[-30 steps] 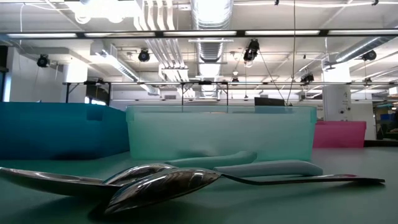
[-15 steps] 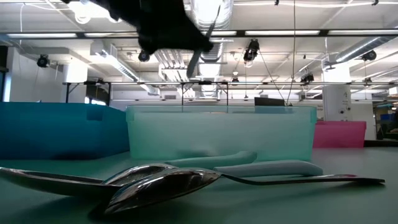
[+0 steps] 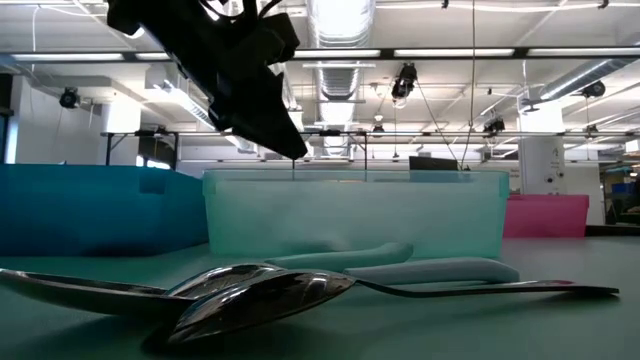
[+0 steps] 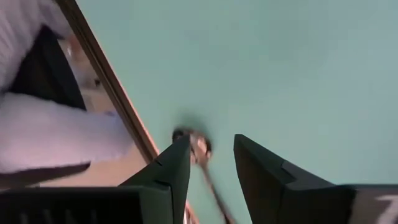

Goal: Sort silverware by color (type)
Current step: Put the blue spoon into the green bin, then put the black spoon into the pink bin

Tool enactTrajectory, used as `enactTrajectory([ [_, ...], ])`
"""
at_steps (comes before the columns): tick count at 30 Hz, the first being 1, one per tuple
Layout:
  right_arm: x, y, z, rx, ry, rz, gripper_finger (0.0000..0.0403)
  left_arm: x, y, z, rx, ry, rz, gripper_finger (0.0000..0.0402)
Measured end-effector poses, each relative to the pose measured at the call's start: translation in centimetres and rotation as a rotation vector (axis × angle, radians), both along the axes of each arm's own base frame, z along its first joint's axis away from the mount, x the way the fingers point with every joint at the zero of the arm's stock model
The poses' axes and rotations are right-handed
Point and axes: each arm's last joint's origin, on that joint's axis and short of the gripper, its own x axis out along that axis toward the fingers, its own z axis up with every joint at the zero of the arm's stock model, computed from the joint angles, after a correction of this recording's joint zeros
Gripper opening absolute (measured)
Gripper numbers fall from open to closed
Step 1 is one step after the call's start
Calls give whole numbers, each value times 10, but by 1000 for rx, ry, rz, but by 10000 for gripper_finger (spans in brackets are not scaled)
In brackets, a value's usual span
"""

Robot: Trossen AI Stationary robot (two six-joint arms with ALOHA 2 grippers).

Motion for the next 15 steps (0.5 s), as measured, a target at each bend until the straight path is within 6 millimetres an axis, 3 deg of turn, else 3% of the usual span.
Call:
enactTrajectory([
  [7, -7, 26, -31, 63, 211, 29, 126, 0, 0, 0, 0, 2, -3, 202],
  [15, -12, 60, -64, 181, 333, 81, 121, 7, -5, 12, -74, -27, -62, 213],
])
